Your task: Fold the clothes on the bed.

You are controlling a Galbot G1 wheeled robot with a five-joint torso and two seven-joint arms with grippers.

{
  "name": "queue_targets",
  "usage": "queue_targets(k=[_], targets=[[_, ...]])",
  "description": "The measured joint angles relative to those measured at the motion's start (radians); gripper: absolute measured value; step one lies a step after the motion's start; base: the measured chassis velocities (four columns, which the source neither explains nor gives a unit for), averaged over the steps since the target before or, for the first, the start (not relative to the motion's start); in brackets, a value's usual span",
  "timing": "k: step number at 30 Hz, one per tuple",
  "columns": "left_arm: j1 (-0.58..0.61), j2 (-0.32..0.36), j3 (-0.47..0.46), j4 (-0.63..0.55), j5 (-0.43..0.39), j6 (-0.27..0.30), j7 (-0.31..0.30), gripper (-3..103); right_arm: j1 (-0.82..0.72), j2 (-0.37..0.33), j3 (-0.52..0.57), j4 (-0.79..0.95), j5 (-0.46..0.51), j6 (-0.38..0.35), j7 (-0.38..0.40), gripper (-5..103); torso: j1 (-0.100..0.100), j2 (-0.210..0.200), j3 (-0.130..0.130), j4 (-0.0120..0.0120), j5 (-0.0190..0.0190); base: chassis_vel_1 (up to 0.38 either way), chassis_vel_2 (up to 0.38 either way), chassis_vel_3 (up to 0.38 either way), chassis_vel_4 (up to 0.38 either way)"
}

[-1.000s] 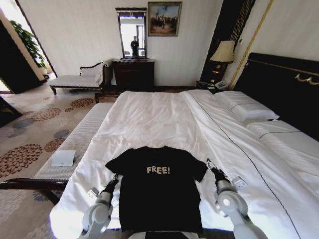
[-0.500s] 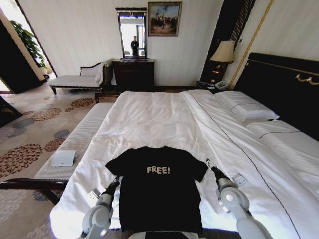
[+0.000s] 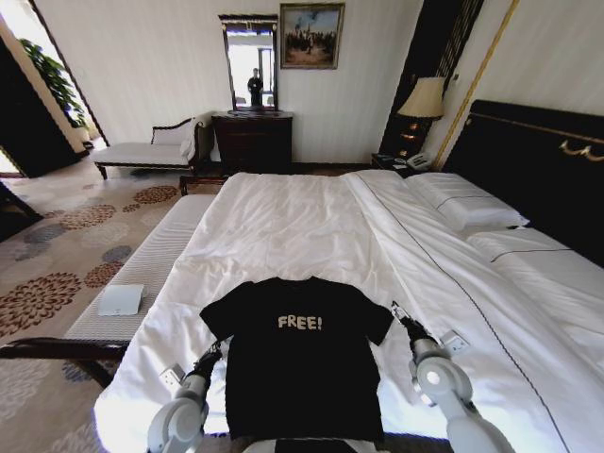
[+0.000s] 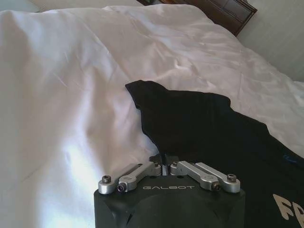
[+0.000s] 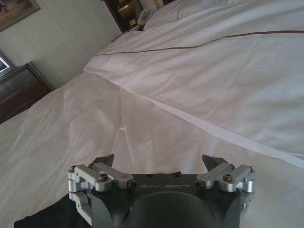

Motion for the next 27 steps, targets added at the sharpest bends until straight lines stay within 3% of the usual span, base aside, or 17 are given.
queue_targets(k=[6,11,14,16,19,22,25,27], targets=[[0.037,0.004,-0.021,-0.030,0.011,-0.016,0.006,22,0.005,-0.002,-0.001,-0.009,0.012,-0.003,-0.013,100,0.000,0.000,0.000,0.0001,0.0000,0.000,0.000,0.000,0.000],[0.072,0.007,-0.061,-0.112,0.007,-0.027,0.011,43,0.017,-0.014,-0.002,-0.018,0.059,-0.024,-0.013,100,0.000,0.000,0.000,0.0002,0.0000,0.000,0.000,0.000,0.000],[0.061,0.007,-0.118,-0.234,-0.059,-0.024,0.005,59,0.034,-0.043,0.004,-0.032,0.135,-0.051,-0.012,100,0.000,0.000,0.000,0.0002,0.0001,0.000,0.000,0.000,0.000],[0.049,0.009,-0.133,-0.261,-0.071,-0.021,0.003,59,0.038,-0.051,0.006,-0.036,0.157,-0.058,-0.015,100,0.000,0.000,0.000,0.0001,0.0001,0.000,0.000,0.000,0.000],[-0.005,0.033,-0.194,-0.355,-0.139,0.001,-0.001,76,0.052,-0.076,0.009,-0.059,0.202,-0.077,-0.038,100,0.000,0.000,0.000,0.0000,0.0001,0.000,0.000,0.000,0.000],[-0.027,0.051,-0.223,-0.389,-0.171,0.015,-0.001,81,0.057,-0.085,0.005,-0.070,0.215,-0.089,-0.045,100,0.000,0.000,0.000,0.0000,0.0000,0.000,0.000,0.000,0.000],[-0.048,0.078,-0.270,-0.418,-0.179,0.031,0.003,97,0.069,-0.096,-0.020,-0.100,0.200,-0.098,-0.076,100,0.000,0.000,0.000,-0.0001,0.0001,0.000,0.000,0.000,0.000],[-0.047,0.082,-0.279,-0.416,-0.178,0.036,0.002,99,0.078,-0.097,-0.028,-0.115,0.194,-0.097,-0.094,100,0.000,0.000,0.000,0.0000,0.0001,0.000,0.000,0.000,0.000]])
